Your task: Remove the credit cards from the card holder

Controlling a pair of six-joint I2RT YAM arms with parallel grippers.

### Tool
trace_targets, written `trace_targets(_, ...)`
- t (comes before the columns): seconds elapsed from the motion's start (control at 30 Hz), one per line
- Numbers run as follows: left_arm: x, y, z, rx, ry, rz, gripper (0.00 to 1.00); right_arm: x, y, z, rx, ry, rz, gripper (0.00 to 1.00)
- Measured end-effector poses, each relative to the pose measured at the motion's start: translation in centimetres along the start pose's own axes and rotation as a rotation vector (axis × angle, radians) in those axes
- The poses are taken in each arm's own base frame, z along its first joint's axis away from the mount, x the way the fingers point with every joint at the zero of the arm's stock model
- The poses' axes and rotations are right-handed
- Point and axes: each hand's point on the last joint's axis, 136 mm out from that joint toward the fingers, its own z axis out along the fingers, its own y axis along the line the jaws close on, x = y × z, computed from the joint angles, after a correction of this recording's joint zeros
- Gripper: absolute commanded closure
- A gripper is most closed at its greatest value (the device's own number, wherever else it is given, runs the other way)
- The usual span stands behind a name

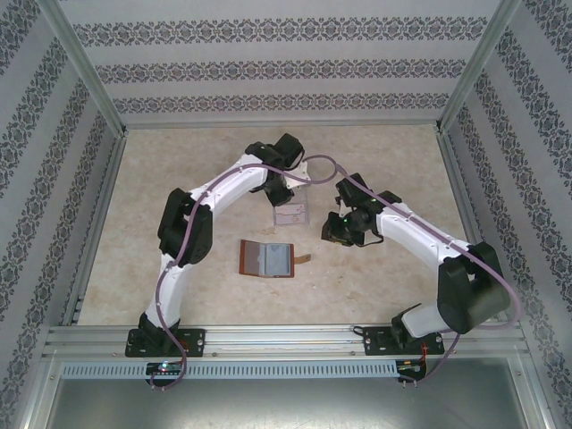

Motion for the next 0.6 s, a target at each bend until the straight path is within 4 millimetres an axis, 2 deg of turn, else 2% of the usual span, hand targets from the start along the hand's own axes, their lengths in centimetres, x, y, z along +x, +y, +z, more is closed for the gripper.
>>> trace_targets(0.17,0.1,0.7,-1.6,-0.055,-0.05,-0.17,0.83,0.4,0.6,0.8,0.005,0.023,-0.019,0.73)
trace_targets(0.3,1.5,0.6,-2.4,-0.088,-0.072,-0.291,0.84,0.6,1.3,1.2,0.0,0.029,-0.038,0.73)
trace_targets(0.37,2.3,0.5,-2.8,-0.109,-0.084,-0.348,0.87,0.6,1.5,1.4,-0.003,0.029,-0.04,0.73)
trace_targets(0.5,3.5,0.8,-4.1,-0.156,-0.135,-0.474,1.0,0.9,2.3,1.8,-0.01,0.039,-0.049,0.73)
trace_targets(0.6,4.2,0.8,-5.2,-0.166,-0.187,-0.558,1.0,1.3,2.9,2.4,-0.013,0.054,-0.064,0.73)
